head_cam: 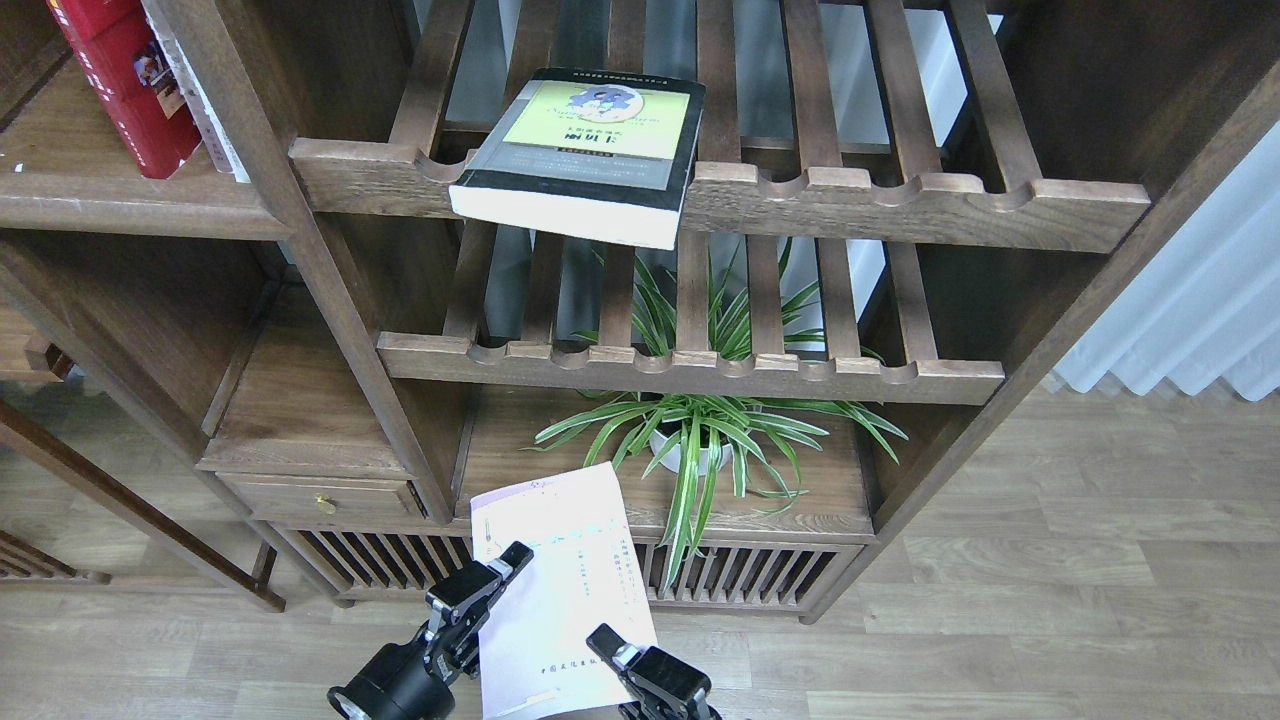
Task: Organize books on shelf
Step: 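Grasp the white book with the left gripper beside the right gripper, then carry the white book with the left gripper toward the side shelf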
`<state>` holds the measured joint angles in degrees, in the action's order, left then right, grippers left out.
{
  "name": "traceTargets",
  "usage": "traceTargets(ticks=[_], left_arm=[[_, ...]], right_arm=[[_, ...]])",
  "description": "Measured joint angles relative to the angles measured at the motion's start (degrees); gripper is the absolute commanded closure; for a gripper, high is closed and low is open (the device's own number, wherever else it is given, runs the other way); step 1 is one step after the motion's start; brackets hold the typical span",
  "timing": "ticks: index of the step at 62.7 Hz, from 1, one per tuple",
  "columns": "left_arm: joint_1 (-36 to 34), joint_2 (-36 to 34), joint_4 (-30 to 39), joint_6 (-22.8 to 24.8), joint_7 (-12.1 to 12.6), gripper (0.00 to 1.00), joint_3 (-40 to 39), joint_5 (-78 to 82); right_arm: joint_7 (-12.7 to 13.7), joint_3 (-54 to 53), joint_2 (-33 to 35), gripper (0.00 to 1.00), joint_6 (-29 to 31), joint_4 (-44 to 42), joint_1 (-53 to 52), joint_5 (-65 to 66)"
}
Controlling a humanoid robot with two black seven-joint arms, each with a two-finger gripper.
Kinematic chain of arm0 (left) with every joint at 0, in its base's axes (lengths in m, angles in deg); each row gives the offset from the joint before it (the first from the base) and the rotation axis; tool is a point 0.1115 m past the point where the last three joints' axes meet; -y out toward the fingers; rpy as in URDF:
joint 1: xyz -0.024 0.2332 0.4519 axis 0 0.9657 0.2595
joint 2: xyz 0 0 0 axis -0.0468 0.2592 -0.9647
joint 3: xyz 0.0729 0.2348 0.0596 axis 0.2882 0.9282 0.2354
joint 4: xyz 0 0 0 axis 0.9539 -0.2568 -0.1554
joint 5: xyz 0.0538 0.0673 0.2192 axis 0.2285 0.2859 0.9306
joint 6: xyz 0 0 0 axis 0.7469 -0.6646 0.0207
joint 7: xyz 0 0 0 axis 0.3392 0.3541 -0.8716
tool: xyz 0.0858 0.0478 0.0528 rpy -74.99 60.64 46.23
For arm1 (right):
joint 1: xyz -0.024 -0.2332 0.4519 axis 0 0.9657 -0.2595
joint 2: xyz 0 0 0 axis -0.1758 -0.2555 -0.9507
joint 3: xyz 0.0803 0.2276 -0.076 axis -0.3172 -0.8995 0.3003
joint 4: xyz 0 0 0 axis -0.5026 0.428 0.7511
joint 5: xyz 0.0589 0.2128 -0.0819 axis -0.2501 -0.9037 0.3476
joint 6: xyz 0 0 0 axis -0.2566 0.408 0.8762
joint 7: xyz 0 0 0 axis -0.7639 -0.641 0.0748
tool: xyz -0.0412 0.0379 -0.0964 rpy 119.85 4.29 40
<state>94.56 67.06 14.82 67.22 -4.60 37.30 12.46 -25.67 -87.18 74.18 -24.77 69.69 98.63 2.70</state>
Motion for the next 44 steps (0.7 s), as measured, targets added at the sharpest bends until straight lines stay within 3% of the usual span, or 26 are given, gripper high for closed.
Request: traceTargets(ticks=[44], left_arm=[[0.1, -6.9, 0.3, 0.1, 0.4, 0.93, 1.2, 0.2]], right_arm=[[0.0, 0.0, -0.4, 0.85, 0.0, -2.9, -2.4, -0.3]])
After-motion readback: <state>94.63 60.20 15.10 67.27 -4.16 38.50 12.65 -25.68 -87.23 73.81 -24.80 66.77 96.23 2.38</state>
